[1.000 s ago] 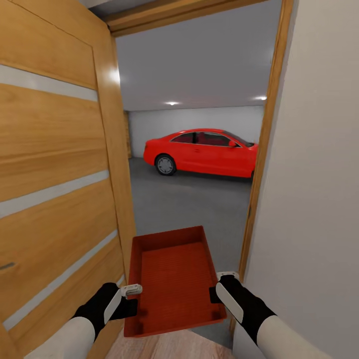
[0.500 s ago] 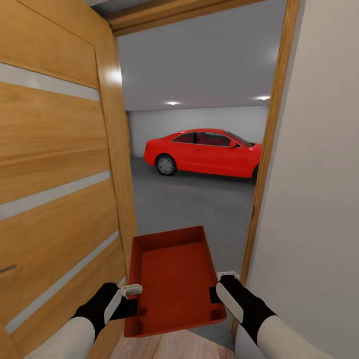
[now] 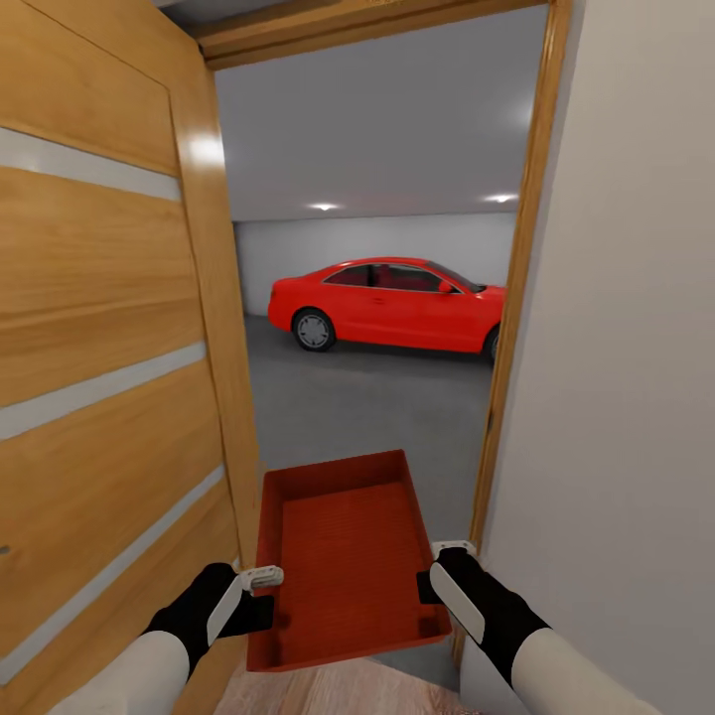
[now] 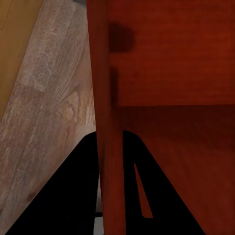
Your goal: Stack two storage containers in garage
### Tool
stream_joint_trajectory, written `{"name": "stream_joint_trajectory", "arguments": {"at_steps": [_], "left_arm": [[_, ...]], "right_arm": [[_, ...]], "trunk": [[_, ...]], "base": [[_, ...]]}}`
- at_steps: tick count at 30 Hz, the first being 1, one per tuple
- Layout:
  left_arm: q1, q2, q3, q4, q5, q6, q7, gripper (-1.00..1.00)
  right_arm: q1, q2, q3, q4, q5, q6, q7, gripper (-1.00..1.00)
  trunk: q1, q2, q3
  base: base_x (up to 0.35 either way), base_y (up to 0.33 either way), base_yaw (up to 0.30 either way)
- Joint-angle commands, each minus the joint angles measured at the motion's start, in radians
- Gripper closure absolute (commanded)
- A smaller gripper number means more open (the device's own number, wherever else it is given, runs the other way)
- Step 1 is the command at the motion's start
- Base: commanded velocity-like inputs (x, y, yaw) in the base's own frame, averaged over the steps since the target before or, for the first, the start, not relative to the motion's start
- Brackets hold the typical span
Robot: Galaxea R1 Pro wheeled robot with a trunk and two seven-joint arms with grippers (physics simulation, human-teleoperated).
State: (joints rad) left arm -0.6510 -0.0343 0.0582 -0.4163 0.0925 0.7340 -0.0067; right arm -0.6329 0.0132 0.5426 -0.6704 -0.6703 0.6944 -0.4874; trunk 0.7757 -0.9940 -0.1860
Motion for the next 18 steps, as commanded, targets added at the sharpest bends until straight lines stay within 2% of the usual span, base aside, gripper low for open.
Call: {"name": "stream_joint_trajectory", "arguments": {"at_steps": [1, 18], "left_arm": [[-0.001, -0.006, 0.011, -0.003, 0.007, 0.005, 0.004, 1.0], [-0.001, -0.006, 0.011, -0.003, 0.007, 0.005, 0.004, 1.0]], "right_arm": [[-0.001, 0.0, 0.02, 0.0, -0.025, -0.001, -0.008, 1.0], [-0.001, 0.0, 0.019, 0.0, -0.025, -0.001, -0.008, 1.0]], "trunk": [[0.0, -0.001, -0.001], [0.0, -0.001, 0.007]], "base": [[0.0, 0.001, -0.264], [0.0, 0.0, -0.267]]}}
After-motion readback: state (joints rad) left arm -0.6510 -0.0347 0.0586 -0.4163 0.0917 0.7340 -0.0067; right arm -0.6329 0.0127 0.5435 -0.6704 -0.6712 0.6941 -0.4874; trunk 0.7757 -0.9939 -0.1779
